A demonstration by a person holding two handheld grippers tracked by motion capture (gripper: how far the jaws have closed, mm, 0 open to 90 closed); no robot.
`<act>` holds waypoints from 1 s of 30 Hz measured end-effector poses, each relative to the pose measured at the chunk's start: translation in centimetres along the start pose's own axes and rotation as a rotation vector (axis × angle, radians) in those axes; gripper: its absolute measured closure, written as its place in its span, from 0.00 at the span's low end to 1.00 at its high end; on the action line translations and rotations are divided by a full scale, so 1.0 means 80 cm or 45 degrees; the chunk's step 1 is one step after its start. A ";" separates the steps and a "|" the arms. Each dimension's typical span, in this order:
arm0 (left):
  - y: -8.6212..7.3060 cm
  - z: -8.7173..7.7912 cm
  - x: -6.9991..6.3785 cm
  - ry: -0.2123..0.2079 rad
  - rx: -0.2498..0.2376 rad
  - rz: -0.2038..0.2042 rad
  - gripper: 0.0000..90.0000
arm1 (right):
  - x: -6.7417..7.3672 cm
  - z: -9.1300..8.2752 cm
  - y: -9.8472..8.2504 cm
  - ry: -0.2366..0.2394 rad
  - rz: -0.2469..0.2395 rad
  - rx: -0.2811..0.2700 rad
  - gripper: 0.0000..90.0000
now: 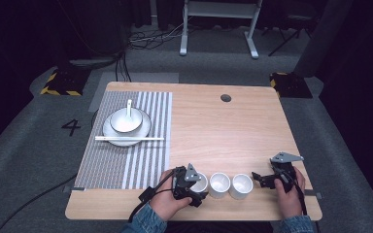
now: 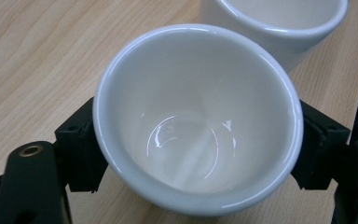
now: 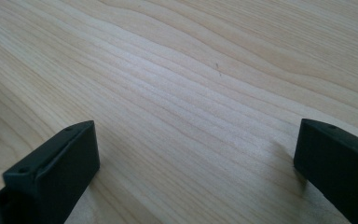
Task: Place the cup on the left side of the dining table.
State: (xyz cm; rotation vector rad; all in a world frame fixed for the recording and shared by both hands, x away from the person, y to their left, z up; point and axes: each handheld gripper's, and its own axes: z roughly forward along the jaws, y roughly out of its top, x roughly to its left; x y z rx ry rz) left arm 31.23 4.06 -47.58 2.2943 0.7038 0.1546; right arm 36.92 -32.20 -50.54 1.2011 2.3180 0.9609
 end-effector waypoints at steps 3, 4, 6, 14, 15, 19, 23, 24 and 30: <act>-0.001 0.001 0.002 0.006 -0.002 0.005 0.28 | 0.000 0.000 0.000 0.001 0.000 0.001 0.00; -0.002 0.001 0.002 0.004 -0.004 0.000 0.28 | 0.000 0.000 0.000 0.000 0.000 0.000 0.00; -0.002 0.001 0.002 0.004 -0.008 0.000 0.28 | 0.000 0.000 0.000 0.000 0.000 0.000 0.00; -0.009 0.004 0.001 0.017 -0.075 0.012 0.29 | 0.000 0.000 0.000 0.001 -0.001 0.001 0.00; -0.009 0.004 0.001 0.017 -0.075 0.012 0.29 | 0.000 0.000 0.000 0.001 -0.001 0.001 0.00; -0.010 0.004 0.001 0.017 -0.090 0.006 0.29 | 0.000 0.000 0.000 0.000 -0.001 0.000 0.00; -0.009 0.004 0.001 0.018 -0.094 -0.001 0.29 | 0.000 0.000 0.000 0.000 0.000 0.000 0.00; -0.009 0.003 0.001 0.017 -0.094 -0.007 0.29 | 0.000 0.000 0.000 0.000 0.000 0.000 0.00; -0.005 -0.008 0.003 0.006 -0.102 -0.016 0.29 | 0.000 0.000 0.000 0.000 0.000 0.000 0.00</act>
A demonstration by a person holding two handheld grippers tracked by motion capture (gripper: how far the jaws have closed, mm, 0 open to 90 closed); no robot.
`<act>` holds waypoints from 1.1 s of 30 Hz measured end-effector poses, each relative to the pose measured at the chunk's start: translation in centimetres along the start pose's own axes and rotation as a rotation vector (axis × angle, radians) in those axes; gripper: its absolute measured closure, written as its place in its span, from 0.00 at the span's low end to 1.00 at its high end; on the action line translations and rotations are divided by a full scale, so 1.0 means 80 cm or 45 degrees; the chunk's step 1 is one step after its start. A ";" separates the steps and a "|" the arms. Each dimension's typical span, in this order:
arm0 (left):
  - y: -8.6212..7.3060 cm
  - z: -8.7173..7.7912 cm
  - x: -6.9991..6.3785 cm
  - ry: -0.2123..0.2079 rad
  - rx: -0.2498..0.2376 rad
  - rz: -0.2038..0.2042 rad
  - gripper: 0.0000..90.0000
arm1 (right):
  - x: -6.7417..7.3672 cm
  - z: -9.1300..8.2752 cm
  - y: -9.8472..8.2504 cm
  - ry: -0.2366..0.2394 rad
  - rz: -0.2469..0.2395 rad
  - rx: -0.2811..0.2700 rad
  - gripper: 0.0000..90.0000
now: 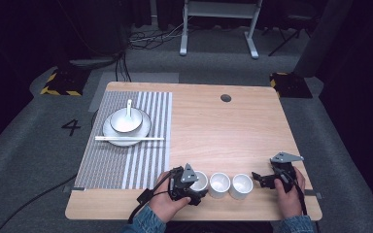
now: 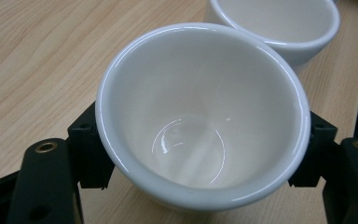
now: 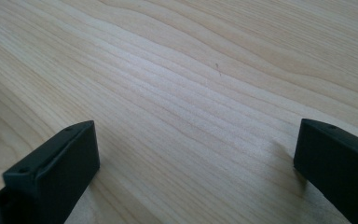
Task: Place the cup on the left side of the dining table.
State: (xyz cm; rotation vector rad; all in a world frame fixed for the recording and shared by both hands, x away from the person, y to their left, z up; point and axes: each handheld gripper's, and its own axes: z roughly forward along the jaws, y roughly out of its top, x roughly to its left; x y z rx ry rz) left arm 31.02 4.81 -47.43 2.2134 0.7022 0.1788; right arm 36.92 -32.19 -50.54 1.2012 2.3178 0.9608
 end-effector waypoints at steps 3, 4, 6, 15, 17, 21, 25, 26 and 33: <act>0.004 -0.011 0.002 0.010 -0.015 -0.009 0.29 | 0.000 0.000 0.000 0.000 0.000 0.000 0.00; 0.005 -0.013 0.003 0.013 -0.027 -0.004 0.29 | 0.000 0.000 0.000 0.000 0.000 0.000 0.00; 0.006 -0.016 0.004 0.013 -0.033 -0.009 0.29 | 0.000 0.000 0.000 0.000 0.000 0.000 0.00; 0.015 -0.047 0.015 0.098 -0.187 -0.025 0.29 | 0.000 0.000 0.000 0.000 -0.002 0.000 0.00; 0.015 -0.051 0.019 0.107 -0.210 -0.027 0.29 | 0.000 0.000 0.000 0.000 -0.002 0.000 0.00; 0.015 -0.059 0.025 0.123 -0.242 -0.054 0.29 | 0.000 0.000 0.000 0.000 -0.002 0.000 0.00; 0.014 -0.071 0.034 0.165 -0.290 -0.084 0.29 | 0.000 0.000 0.000 0.000 -0.002 0.000 0.00; 0.014 -0.073 0.036 0.177 -0.296 -0.086 0.29 | 0.000 0.000 0.000 0.000 -0.002 0.000 0.00; 0.011 -0.091 0.049 0.251 -0.327 -0.109 0.29 | 0.000 0.000 0.000 0.000 -0.002 0.000 0.00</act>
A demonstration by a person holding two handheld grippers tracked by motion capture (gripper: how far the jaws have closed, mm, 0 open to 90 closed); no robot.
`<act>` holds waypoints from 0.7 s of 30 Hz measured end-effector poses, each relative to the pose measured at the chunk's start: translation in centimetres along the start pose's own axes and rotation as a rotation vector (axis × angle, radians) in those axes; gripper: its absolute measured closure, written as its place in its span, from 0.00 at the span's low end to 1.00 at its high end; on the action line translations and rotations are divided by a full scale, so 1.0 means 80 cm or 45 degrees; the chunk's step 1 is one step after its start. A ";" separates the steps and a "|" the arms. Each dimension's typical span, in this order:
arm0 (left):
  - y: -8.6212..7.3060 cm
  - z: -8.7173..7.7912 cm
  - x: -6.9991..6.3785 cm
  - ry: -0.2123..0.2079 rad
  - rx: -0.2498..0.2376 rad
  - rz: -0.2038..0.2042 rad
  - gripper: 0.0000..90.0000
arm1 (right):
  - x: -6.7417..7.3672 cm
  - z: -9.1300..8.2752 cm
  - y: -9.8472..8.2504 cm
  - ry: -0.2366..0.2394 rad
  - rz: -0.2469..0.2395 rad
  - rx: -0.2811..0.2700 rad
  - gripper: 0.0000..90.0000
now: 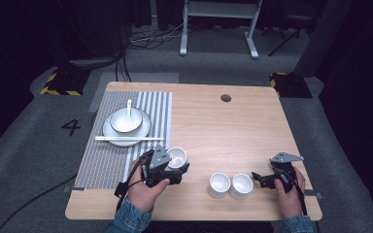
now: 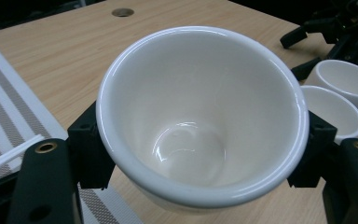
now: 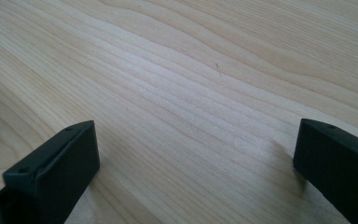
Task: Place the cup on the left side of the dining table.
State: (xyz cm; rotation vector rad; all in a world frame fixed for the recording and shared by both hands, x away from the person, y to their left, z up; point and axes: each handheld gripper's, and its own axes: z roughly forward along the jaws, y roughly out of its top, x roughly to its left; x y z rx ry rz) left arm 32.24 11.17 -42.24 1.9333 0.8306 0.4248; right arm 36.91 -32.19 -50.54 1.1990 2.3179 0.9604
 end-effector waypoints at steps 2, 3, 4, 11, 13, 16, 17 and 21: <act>0.000 -0.004 0.004 0.023 -0.006 -0.006 0.29 | 0.000 0.000 0.000 0.000 0.001 0.000 0.00; 0.000 -0.004 0.004 0.023 -0.006 -0.006 0.29 | 0.000 0.000 0.000 0.000 0.001 0.000 0.00; 0.001 -0.006 0.007 0.044 -0.009 -0.003 0.29 | 0.000 0.000 0.000 0.000 0.000 0.000 0.00; 0.001 -0.017 0.024 0.111 -0.014 -0.039 0.29 | 0.000 0.000 0.000 0.000 0.000 0.000 0.00; 0.001 -0.019 0.028 0.122 -0.018 -0.051 0.29 | 0.000 0.000 0.000 0.000 0.001 0.000 0.00; 0.001 -0.022 0.033 0.139 -0.024 -0.059 0.29 | 0.000 0.000 0.000 0.000 0.000 0.000 0.00; 0.002 -0.023 0.035 0.151 -0.023 -0.060 0.29 | 0.000 0.000 0.000 0.000 0.001 0.000 0.00; 0.006 -0.027 0.047 0.194 -0.022 -0.067 0.29 | 0.000 0.000 0.000 0.000 0.001 0.000 0.00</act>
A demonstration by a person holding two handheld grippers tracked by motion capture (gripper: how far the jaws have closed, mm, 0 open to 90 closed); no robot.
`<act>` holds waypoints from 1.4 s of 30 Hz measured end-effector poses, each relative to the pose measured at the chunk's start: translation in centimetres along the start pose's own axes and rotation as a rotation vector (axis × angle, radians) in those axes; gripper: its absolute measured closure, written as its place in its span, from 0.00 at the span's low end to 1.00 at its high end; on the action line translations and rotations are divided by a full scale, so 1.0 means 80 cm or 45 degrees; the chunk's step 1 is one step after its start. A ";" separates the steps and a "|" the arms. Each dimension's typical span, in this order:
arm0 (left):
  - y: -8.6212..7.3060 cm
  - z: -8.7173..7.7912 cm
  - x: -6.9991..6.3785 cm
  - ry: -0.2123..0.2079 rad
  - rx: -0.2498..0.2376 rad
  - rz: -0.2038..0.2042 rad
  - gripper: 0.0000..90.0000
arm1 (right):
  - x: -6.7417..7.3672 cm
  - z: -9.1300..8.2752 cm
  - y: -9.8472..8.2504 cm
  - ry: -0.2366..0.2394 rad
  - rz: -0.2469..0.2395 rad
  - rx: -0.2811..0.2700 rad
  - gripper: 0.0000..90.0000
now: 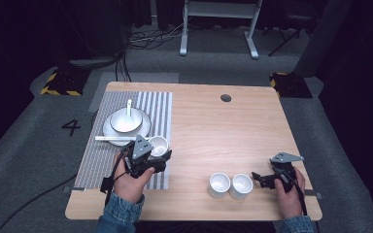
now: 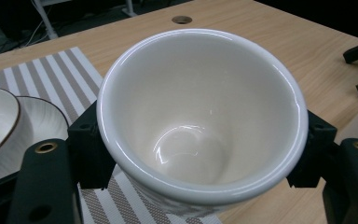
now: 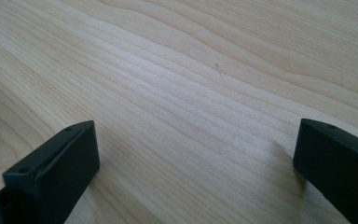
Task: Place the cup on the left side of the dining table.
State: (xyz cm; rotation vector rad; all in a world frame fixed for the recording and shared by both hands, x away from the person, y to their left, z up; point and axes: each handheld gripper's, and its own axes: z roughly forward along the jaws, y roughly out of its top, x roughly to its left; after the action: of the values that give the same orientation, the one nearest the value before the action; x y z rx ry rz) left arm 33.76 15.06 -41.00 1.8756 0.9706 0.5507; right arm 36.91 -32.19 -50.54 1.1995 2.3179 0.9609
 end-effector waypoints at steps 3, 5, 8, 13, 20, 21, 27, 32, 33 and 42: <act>0.002 0.000 0.005 0.011 -0.006 -0.006 0.29 | 0.000 0.000 0.000 0.000 0.000 0.000 0.00; 0.004 0.000 0.009 0.018 -0.007 -0.009 0.29 | 0.000 0.000 0.000 0.000 0.000 0.000 0.00; 0.005 -0.002 0.018 0.035 -0.015 -0.030 0.29 | 0.000 0.000 0.000 -0.001 -0.001 0.000 0.00; 0.006 -0.004 0.030 0.067 -0.028 -0.054 0.29 | 0.000 0.000 0.000 0.000 0.000 0.000 0.00; 0.005 -0.011 0.046 0.137 -0.037 -0.072 0.29 | 0.000 0.000 0.000 0.000 0.000 0.000 0.00; 0.005 -0.011 0.046 0.137 -0.037 -0.072 0.29 | 0.000 0.000 0.000 0.000 0.000 0.000 0.00; -0.002 -0.008 0.060 0.167 0.001 -0.104 0.29 | 0.000 0.000 0.000 0.000 0.000 0.000 0.00; -0.009 -0.003 0.069 0.190 0.040 -0.110 0.29 | 0.000 0.000 0.000 0.000 0.000 0.000 0.00; -0.012 0.000 0.070 0.195 0.048 -0.110 0.29 | 0.000 0.000 0.000 0.000 0.000 0.000 0.00; -0.035 0.027 0.085 0.190 0.165 -0.136 0.29 | 0.000 0.000 0.000 0.000 0.000 0.000 0.00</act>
State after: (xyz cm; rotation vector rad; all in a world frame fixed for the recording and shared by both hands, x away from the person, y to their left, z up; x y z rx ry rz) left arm 38.14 20.14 -44.63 1.9039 1.2234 0.5820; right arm 36.91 -32.19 -50.54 1.1993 2.3179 0.9607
